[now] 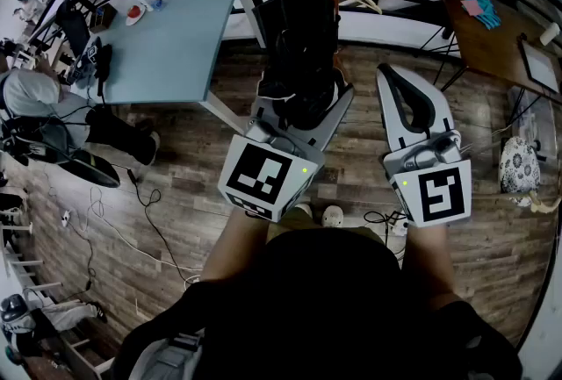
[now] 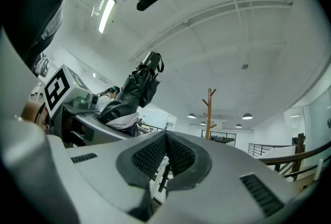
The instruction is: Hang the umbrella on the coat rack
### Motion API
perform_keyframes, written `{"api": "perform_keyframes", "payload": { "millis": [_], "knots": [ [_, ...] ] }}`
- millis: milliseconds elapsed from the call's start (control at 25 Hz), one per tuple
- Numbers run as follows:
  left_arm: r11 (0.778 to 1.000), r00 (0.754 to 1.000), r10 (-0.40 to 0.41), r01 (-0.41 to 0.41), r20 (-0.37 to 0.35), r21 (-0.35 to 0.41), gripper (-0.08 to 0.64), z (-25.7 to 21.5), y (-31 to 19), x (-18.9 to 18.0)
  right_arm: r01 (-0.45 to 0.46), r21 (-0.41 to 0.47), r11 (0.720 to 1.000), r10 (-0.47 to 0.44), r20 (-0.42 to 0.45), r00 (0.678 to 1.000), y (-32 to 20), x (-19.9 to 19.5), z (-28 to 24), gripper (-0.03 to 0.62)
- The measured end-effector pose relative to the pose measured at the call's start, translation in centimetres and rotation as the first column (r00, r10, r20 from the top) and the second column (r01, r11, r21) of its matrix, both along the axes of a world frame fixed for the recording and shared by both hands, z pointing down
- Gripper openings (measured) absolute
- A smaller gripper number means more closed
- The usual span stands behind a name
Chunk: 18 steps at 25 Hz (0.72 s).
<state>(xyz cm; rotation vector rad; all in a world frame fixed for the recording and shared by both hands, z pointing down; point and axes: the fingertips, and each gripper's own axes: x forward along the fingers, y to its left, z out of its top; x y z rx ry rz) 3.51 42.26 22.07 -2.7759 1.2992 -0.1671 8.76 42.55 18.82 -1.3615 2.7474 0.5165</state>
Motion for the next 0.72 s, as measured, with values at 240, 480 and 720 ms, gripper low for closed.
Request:
{"api": "perform_keyframes", "payload": {
  "millis": [240,480,720],
  "knots": [
    [1.0,1.0,0.008,-0.008,-0.001,-0.003,0.209,0.0,-0.1,-1.4,-0.003,-0.004,1.0,0.003,-0.006,1.0,-0.1,-1.6,0.0,0.029],
    [1.0,1.0,0.014,-0.014,-0.004,-0.003,0.209,-0.2,-0.3,-3.5,-0.007,-0.005,1.0,0.007,-0.015,1.0,-0.3,-3.8,-0.1,0.029],
    [1.0,1.0,0.019,-0.019,-0.005,-0.006,0.209,-0.6,-0.6,-6.3,-0.03,-0.025,0.999,0.03,0.0,1.0,-0.8,-6.0,-0.4,0.031]
  ]
}}
